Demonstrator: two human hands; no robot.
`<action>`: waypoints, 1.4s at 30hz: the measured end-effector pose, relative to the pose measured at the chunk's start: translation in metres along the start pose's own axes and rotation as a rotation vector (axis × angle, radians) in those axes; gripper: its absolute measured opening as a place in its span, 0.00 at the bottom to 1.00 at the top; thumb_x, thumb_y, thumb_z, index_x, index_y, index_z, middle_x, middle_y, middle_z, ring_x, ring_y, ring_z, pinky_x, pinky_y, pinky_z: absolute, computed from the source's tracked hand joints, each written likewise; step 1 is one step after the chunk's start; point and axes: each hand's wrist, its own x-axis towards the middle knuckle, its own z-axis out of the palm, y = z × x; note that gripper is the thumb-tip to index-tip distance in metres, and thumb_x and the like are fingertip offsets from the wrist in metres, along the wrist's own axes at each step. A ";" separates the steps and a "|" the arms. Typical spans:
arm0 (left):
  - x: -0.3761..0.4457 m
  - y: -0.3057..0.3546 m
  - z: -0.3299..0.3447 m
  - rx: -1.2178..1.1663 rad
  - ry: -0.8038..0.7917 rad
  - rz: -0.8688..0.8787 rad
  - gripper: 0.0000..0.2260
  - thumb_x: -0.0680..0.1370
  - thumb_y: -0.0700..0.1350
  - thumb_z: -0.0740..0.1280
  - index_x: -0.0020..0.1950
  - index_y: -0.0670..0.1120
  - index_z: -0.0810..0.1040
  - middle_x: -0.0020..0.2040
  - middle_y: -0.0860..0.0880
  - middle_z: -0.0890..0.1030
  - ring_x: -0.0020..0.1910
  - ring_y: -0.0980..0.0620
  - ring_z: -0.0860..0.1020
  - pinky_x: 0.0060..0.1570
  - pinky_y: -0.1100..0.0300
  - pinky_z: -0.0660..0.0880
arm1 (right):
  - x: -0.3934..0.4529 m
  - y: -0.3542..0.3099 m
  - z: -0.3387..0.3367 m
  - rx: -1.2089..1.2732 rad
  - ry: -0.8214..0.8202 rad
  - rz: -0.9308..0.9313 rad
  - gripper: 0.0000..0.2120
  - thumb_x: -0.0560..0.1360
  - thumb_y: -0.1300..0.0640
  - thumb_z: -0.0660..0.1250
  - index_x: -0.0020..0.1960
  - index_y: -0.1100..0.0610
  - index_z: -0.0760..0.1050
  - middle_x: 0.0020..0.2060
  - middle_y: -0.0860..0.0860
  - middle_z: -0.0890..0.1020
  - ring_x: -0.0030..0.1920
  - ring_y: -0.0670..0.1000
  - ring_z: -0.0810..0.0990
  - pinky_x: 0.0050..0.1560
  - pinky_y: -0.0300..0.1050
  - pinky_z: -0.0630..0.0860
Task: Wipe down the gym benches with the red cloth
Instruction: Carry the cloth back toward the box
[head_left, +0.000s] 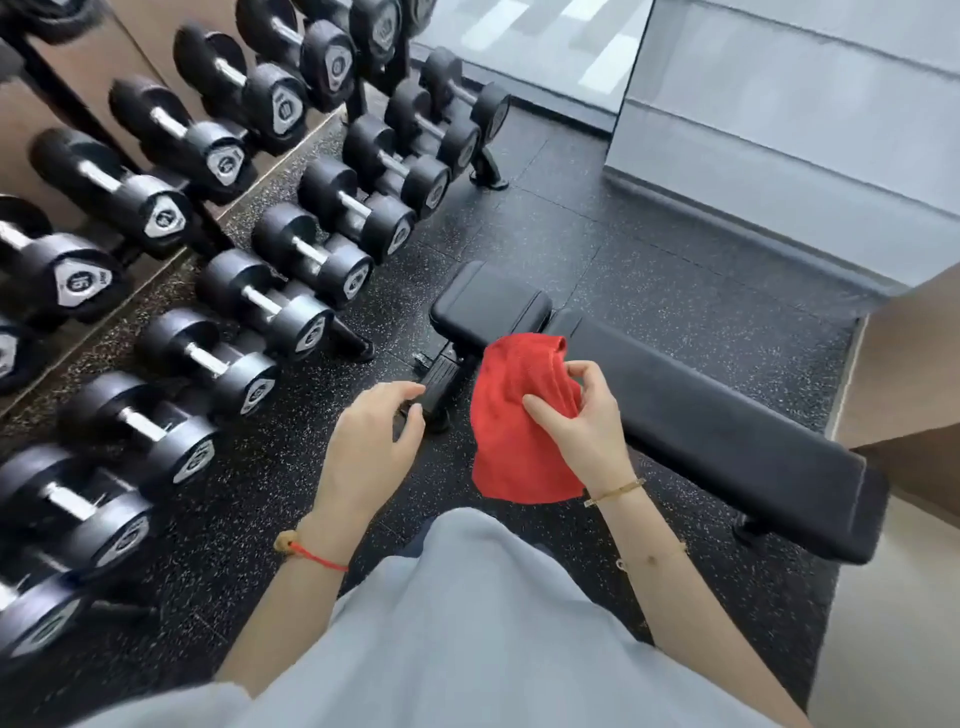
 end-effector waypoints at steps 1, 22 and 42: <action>-0.008 -0.004 -0.006 0.001 0.023 -0.020 0.11 0.79 0.40 0.66 0.60 0.44 0.80 0.57 0.49 0.82 0.58 0.49 0.79 0.62 0.51 0.75 | -0.003 -0.003 0.007 0.006 -0.027 -0.008 0.16 0.69 0.60 0.76 0.52 0.57 0.72 0.44 0.48 0.82 0.46 0.47 0.80 0.51 0.45 0.76; -0.317 -0.152 -0.175 0.073 0.565 -0.704 0.11 0.79 0.43 0.64 0.61 0.48 0.80 0.57 0.53 0.82 0.58 0.54 0.79 0.62 0.55 0.75 | -0.185 -0.058 0.292 -0.093 -0.793 -0.301 0.15 0.70 0.59 0.76 0.51 0.57 0.73 0.43 0.48 0.80 0.44 0.48 0.79 0.52 0.51 0.77; -0.566 -0.275 -0.277 0.178 0.908 -1.225 0.11 0.80 0.42 0.64 0.60 0.47 0.80 0.54 0.50 0.83 0.53 0.50 0.80 0.57 0.53 0.78 | -0.416 -0.080 0.567 -0.228 -1.457 -0.435 0.16 0.69 0.58 0.76 0.48 0.47 0.71 0.39 0.45 0.81 0.39 0.41 0.78 0.44 0.41 0.76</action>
